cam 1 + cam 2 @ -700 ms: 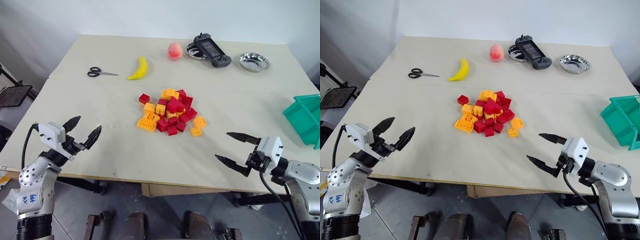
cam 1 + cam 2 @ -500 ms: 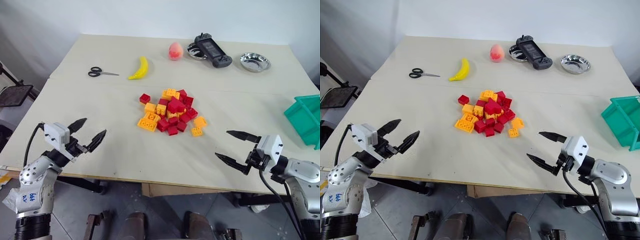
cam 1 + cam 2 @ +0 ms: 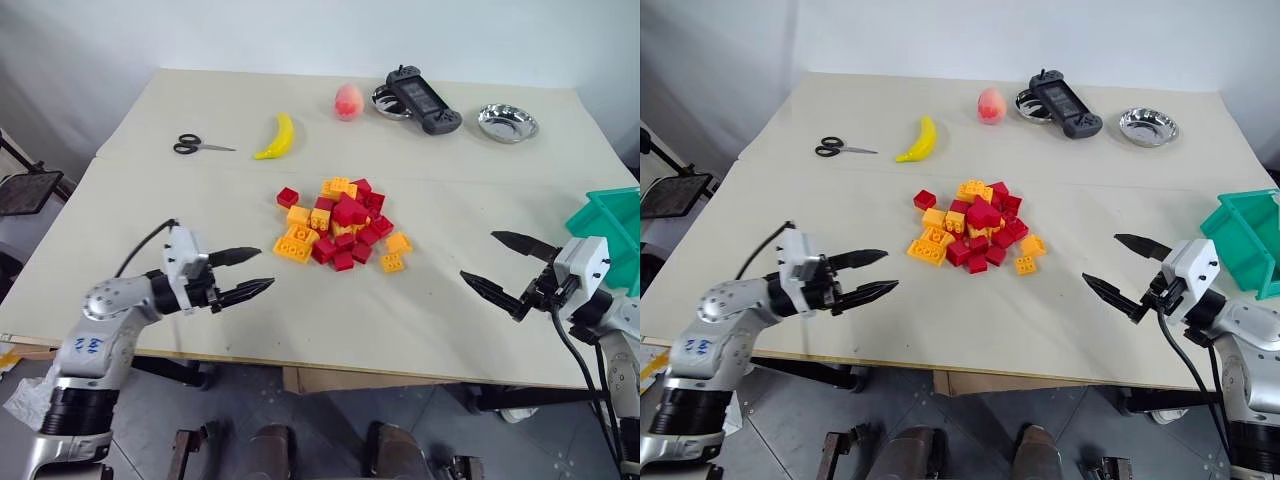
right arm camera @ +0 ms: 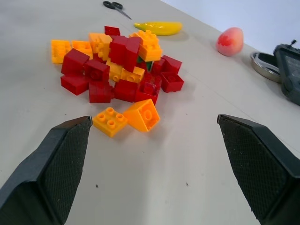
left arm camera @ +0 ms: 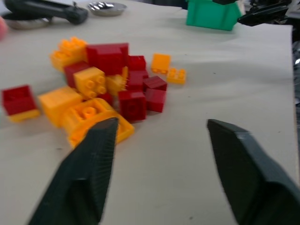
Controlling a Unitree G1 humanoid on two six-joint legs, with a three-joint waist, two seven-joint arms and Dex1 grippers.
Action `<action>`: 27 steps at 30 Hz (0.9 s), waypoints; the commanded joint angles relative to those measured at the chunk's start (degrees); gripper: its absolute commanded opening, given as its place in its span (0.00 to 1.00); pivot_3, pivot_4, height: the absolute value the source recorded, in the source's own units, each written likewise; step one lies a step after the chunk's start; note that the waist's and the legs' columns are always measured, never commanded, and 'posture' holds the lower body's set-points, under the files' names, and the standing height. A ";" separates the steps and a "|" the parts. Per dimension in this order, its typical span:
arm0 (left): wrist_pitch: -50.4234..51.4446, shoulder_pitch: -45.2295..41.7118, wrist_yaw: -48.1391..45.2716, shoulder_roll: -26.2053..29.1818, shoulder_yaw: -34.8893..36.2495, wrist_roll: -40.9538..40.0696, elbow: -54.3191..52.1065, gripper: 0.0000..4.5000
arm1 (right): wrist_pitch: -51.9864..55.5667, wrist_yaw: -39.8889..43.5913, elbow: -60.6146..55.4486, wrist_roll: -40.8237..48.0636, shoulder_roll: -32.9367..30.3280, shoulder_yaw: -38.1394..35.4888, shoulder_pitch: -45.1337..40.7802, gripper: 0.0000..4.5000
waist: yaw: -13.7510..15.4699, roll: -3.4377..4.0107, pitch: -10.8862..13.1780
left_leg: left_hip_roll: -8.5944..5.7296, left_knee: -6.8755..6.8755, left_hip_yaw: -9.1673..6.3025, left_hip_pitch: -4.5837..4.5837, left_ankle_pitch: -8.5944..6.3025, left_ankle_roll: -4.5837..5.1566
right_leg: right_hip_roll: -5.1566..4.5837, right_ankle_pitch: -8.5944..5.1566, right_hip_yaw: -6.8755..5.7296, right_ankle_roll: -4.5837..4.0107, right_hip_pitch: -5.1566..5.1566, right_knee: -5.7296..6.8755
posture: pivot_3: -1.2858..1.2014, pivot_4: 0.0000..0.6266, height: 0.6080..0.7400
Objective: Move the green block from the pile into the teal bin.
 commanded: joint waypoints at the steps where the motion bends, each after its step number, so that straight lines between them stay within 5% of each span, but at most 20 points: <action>1: -0.76 -8.27 -1.84 -5.02 -6.84 3.59 5.80 0.40 | -0.98 -1.93 -3.16 0.32 1.27 -0.82 0.53 1.00 | 0.57 -0.01 0.01 | -0.01 0.08 -0.03 -0.03 0.00 0.00 | 0.00 0.00 -0.03 0.00 0.02 0.02 | 0.52 0.24 1.00; 7: -4.88 -26.04 0.82 -16.88 -10.89 10.19 29.37 0.00 | -0.63 -5.47 -7.61 -0.30 4.02 0.28 2.64 1.00 | 0.36 -0.09 0.05 | -0.02 0.18 -0.04 -0.12 -0.01 0.01 | 0.01 0.01 -0.06 0.01 0.00 0.02 | 0.52 0.24 1.00; 16: -16.37 -45.78 14.06 -25.72 -5.96 16.53 63.72 0.00 | -0.97 -9.97 -13.85 -0.11 6.64 -0.71 8.10 1.00 | 0.17 -0.33 0.19 | -0.04 0.08 0.00 -0.20 -0.02 0.04 | 0.01 0.01 -0.06 0.02 -0.11 -0.05 | 0.52 0.24 1.00; 27: -19.17 -53.10 30.52 -26.82 5.97 16.35 76.43 0.00 | -1.29 -12.64 -15.79 -0.66 8.22 0.32 9.37 1.00 | 0.10 -0.52 0.31 | -0.06 0.07 0.00 -0.24 -0.04 0.07 | -0.01 0.02 -0.05 0.03 -0.14 -0.06 | 0.52 0.24 1.00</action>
